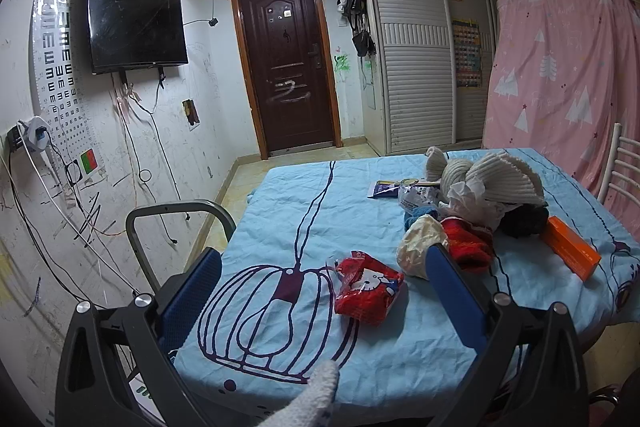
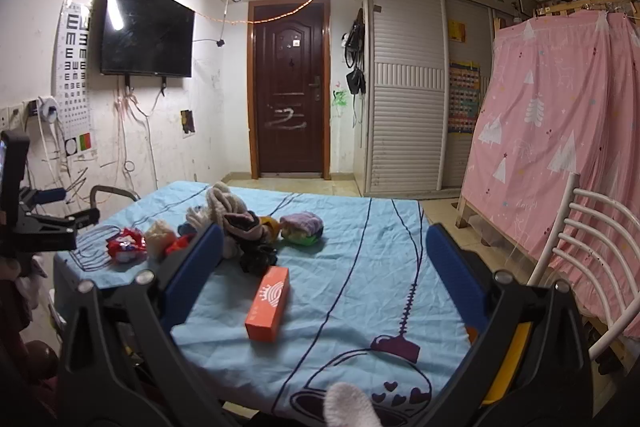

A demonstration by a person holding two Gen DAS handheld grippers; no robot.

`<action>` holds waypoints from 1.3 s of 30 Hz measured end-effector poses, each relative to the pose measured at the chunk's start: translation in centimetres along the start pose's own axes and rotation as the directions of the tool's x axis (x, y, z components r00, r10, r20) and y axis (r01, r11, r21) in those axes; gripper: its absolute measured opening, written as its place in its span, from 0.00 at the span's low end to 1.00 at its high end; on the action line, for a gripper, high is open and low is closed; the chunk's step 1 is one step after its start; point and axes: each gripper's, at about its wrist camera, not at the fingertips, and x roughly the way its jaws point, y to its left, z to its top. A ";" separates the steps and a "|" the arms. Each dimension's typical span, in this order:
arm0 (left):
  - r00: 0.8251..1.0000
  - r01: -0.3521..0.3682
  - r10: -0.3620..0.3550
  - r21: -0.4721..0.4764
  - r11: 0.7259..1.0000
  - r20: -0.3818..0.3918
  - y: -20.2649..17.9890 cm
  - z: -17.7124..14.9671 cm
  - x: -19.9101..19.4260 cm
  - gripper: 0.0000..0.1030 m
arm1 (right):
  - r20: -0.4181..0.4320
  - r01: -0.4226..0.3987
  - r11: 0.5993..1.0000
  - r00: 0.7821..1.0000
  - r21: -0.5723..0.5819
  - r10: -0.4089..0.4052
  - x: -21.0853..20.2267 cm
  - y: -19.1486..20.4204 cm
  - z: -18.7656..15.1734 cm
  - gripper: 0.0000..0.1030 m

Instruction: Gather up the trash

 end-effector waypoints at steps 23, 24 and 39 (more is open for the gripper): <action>1.000 0.001 -0.001 0.004 1.000 0.003 0.2 0.1 0.1 0.90 | 0.002 0.004 1.000 1.000 -0.003 -0.004 -0.1 0.0 0.0 0.95; 1.000 0.000 0.000 0.006 1.000 0.004 0.2 0.1 0.0 0.90 | 0.002 0.004 1.000 1.000 -0.002 -0.004 -0.1 0.0 0.0 0.95; 1.000 -0.005 0.005 0.007 1.000 0.005 0.2 0.1 0.0 0.90 | 0.003 0.003 1.000 1.000 -0.006 -0.003 0.1 0.2 0.0 0.95</action>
